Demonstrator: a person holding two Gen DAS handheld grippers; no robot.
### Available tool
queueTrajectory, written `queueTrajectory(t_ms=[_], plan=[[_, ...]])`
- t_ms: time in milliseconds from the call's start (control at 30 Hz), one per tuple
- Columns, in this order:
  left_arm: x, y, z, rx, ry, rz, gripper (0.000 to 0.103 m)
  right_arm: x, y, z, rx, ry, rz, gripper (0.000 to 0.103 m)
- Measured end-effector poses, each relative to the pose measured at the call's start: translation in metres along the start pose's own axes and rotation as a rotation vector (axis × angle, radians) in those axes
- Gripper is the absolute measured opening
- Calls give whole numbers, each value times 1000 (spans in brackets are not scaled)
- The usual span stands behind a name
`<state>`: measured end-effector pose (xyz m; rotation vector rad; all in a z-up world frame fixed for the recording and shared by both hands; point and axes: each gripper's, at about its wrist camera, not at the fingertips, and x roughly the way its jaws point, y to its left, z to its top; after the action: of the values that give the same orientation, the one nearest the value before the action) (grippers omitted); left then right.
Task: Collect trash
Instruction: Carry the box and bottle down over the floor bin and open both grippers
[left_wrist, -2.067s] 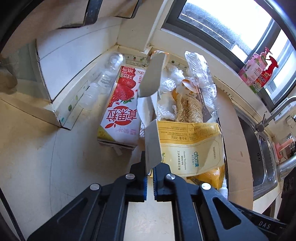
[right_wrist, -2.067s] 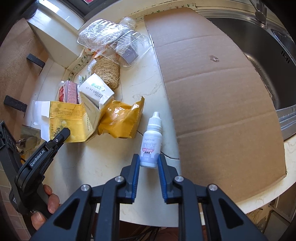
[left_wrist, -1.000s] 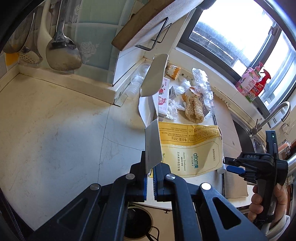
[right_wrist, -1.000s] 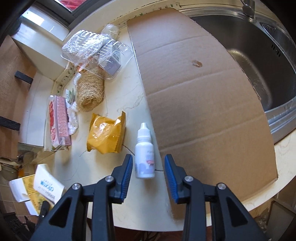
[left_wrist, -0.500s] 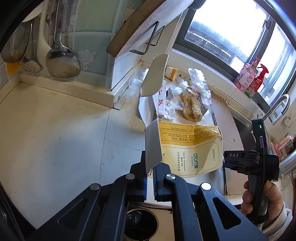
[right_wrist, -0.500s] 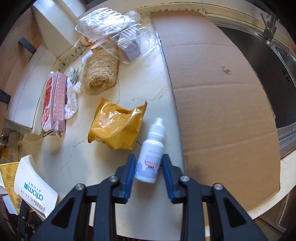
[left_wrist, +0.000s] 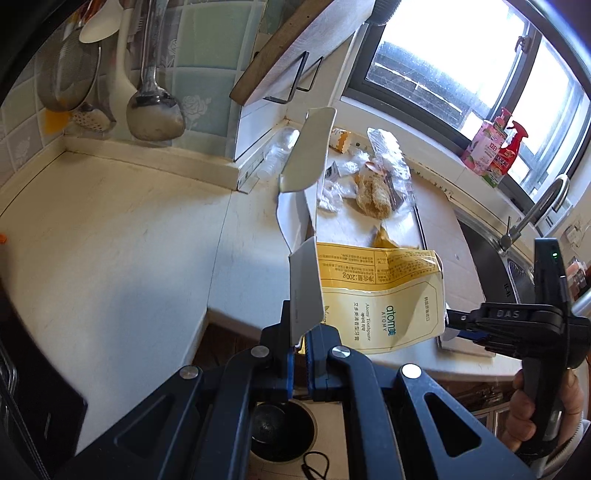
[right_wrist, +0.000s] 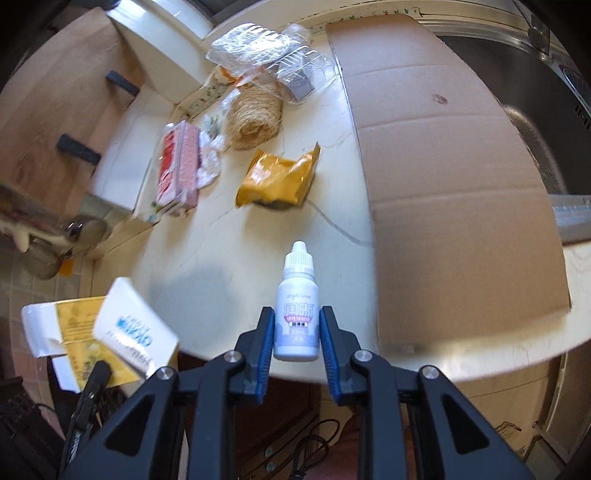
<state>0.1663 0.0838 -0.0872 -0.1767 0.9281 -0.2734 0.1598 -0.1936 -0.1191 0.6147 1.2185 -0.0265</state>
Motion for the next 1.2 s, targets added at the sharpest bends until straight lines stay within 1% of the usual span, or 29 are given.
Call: queueTrajectory(t_ms=[100,200,267,367,467,633,800,867,933,1000,1067,1167,1200], plan=[[-12,-1,-23,1,19,10,3,-20,-4,-25,-30,10,26,24],[-21,-3,-55,9,55,36,3,-36,-10,-53,-52,31,51,24],[-22,-4,-75,20,78,57,3,-40,-13,-69,-70,52,57,24],[-12,-4,-110,19,147,96,3,-38,-21,-95,-106,96,67,24],[10,-4,-148,28,222,147,3,-23,-35,-121,-131,130,51,24],[71,-11,-210,76,385,230,3,24,-76,-156,-64,235,31,24],[132,-24,-245,162,467,273,4,76,-110,-167,-26,284,-8,24],[153,-25,-253,179,489,285,6,97,-118,-167,-24,295,-22,24],[180,-23,-262,187,520,317,7,122,-126,-165,-14,317,-40,24],[203,-19,-267,188,549,340,11,147,-132,-165,-2,338,-52,25],[224,-12,-271,171,599,354,18,171,-135,-164,13,352,-57,25],[240,-2,-271,164,619,364,47,204,-138,-161,15,375,-76,25],[241,0,-271,170,617,369,49,213,-139,-162,18,383,-83,25]])
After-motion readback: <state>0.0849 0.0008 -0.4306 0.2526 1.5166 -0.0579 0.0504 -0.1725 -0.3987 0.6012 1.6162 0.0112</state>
